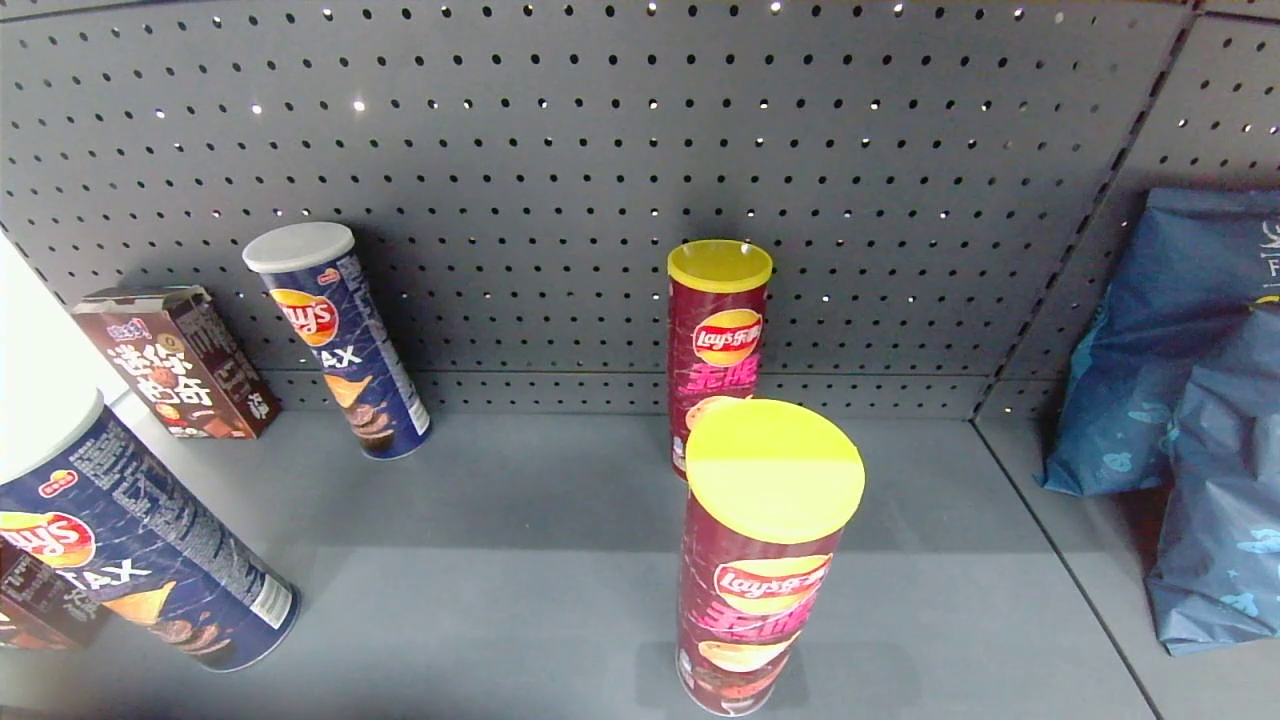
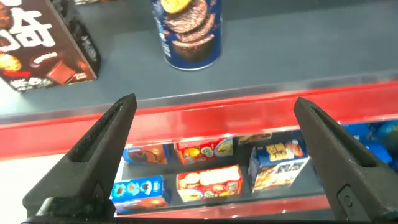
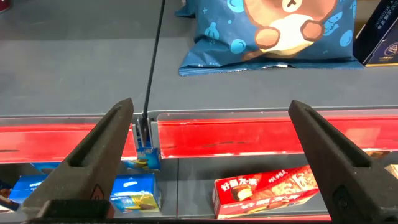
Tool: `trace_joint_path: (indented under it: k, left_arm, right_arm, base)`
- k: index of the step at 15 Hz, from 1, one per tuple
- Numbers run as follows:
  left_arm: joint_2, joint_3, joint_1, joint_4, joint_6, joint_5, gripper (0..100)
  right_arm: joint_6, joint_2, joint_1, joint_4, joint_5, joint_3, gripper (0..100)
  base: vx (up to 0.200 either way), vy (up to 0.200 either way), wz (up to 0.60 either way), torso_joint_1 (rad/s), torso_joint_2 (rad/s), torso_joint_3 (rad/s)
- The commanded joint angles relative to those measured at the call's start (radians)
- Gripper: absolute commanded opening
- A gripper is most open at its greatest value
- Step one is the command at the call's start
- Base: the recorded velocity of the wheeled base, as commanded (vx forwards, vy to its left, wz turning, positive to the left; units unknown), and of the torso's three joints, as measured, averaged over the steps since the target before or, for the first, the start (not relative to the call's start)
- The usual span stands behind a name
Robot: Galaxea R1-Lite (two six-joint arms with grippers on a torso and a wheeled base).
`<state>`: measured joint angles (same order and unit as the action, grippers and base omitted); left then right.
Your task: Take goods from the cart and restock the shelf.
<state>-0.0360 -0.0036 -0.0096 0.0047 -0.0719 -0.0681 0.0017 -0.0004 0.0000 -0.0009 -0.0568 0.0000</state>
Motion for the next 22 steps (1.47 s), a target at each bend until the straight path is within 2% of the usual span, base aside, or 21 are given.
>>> trace_joint_path:
  k: [1,4,6,7,8,14,16,18,20,22]
  left_arm:
    - [0.021,0.004,0.011,0.000,0.037,0.004,100]
    - [0.021,0.004,0.011,0.000,0.037,0.004,100]
    - [0.021,0.004,0.008,0.000,0.021,-0.006,100]
    - [0.021,0.004,0.008,0.000,0.003,-0.018,100]
    - [0.021,0.004,0.008,0.000,0.001,-0.024,100]
    - [0.021,0.004,0.010,0.000,0.015,-0.018,100]
    - [0.021,0.004,0.010,0.000,0.007,-0.021,100]
    - [0.021,0.004,0.010,0.000,0.017,-0.016,100]
    - [0.021,0.004,0.010,0.000,0.007,-0.021,100]
    - [0.021,0.004,0.010,0.000,0.014,-0.018,100]
  right_arm:
    - [0.000,0.000,0.000,-0.001,0.000,0.000,100]
    - [0.000,0.000,0.000,-0.001,0.000,0.000,100]
    - [0.000,0.000,0.000,-0.001,0.000,0.000,100]
    - [0.000,0.000,0.000,-0.001,0.000,0.000,100]
    - [0.000,0.000,0.000,-0.001,0.000,0.000,100]
    - [0.000,0.000,0.000,-0.001,0.002,0.000,100]
    - [0.000,0.000,0.000,-0.001,0.002,0.000,100]
    - [0.000,0.000,0.000,-0.001,0.002,0.000,100]
    - [0.000,0.000,0.000,-0.001,0.002,0.000,100]
    - [0.000,0.000,0.000,-0.001,0.002,0.000,100]
  base:
    - [0.000,0.000,0.00,0.000,0.00,0.000]
    - [0.000,0.000,0.00,0.000,0.00,0.000]
    - [0.000,0.000,0.00,0.000,0.00,0.000]
    - [0.000,0.000,0.00,0.000,0.00,0.000]
    - [0.000,0.000,0.00,0.000,0.00,0.000]
    - [0.000,0.000,0.00,0.000,0.00,0.000]
    - [0.000,0.000,0.00,0.000,0.00,0.000]
    - [0.000,0.000,0.00,0.000,0.00,0.000]
    - [0.000,0.000,0.00,0.000,0.00,0.000]
    - [0.000,0.000,0.00,0.000,0.00,0.000]
